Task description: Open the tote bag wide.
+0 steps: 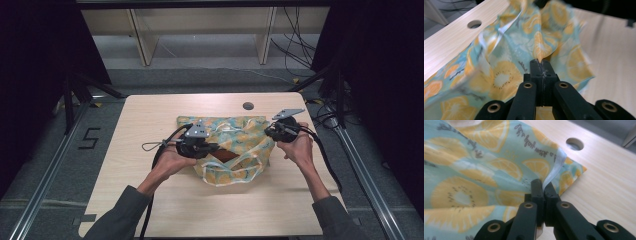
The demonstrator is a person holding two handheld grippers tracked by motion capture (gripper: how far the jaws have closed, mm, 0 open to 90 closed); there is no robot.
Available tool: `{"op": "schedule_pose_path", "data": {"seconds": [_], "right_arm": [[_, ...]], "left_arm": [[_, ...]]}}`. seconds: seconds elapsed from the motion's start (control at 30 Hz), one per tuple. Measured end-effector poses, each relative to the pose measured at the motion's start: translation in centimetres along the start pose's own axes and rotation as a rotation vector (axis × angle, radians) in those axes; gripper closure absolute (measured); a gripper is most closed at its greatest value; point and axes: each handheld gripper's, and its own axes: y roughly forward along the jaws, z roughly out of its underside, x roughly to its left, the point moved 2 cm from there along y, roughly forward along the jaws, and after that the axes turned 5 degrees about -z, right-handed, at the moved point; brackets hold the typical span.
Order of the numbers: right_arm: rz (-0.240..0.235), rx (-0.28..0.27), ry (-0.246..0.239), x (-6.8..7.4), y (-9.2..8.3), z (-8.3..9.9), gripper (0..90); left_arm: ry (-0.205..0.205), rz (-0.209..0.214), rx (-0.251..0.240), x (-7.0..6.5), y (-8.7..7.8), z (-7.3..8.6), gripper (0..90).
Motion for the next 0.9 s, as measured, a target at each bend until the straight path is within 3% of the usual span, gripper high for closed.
{"op": "schedule_pose_path", "data": {"seconds": [0.1,0.2,0.23,0.27,0.33,0.37,0.43,0.53,0.6,0.63,0.7,0.77,0.87,0.9], "right_arm": [[-0.026,0.044,0.032,0.2,1.3,0.4,90.0],[-0.039,0.089,0.021,0.4,2.8,1.1,90.0],[-0.043,0.114,0.007,0.2,2.9,1.2,90.0],[-0.043,0.124,0.015,0.2,3.4,1.4,90.0],[-0.043,0.116,0.039,0.5,3.9,1.5,90.0],[-0.032,0.137,0.005,0.5,4.0,1.6,90.0],[-0.031,0.130,0.002,0.8,4.0,1.8,89.3],[-0.015,0.123,0.026,1.2,3.1,2.0,71.5],[-0.021,0.043,0.067,1.5,2.1,2.0,68.5],[-0.021,0.043,0.067,1.5,2.1,2.0,68.5],[-0.105,-0.072,0.080,1.7,0.0,1.0,68.8],[-0.150,-0.104,0.096,2.3,-2.1,0.0,69.3],[-0.211,-0.184,0.061,3.4,-3.6,-1.2,67.1],[-0.246,-0.177,0.070,4.0,-4.2,-1.5,67.0]], "left_arm": [[0.016,-0.011,-0.032,-0.1,0.0,-1.2,89.7],[0.002,-0.033,-0.037,0.7,0.7,-2.7,89.8],[0.000,-0.058,-0.026,1.7,1.3,-3.7,89.8],[-0.016,-0.085,-0.050,2.5,1.9,-4.4,89.8],[-0.052,-0.105,-0.040,4.0,3.0,-5.2,89.8],[-0.054,-0.122,-0.024,4.9,3.6,-5.5,89.8],[-0.102,-0.144,-0.003,6.7,5.0,-5.5,89.7],[-0.153,-0.172,0.070,8.7,7.0,-4.6,89.7],[-0.195,-0.174,0.117,10.0,8.1,-3.4,89.7],[-0.195,-0.174,0.117,10.0,8.1,-3.4,89.7],[-0.211,-0.175,0.139,10.4,8.6,-2.8,89.7],[-0.221,-0.170,0.145,10.5,8.9,-2.6,89.6],[-0.221,-0.164,0.155,10.4,9.0,-2.5,89.6],[-0.221,-0.161,0.155,10.3,8.9,-2.6,89.6]]}}
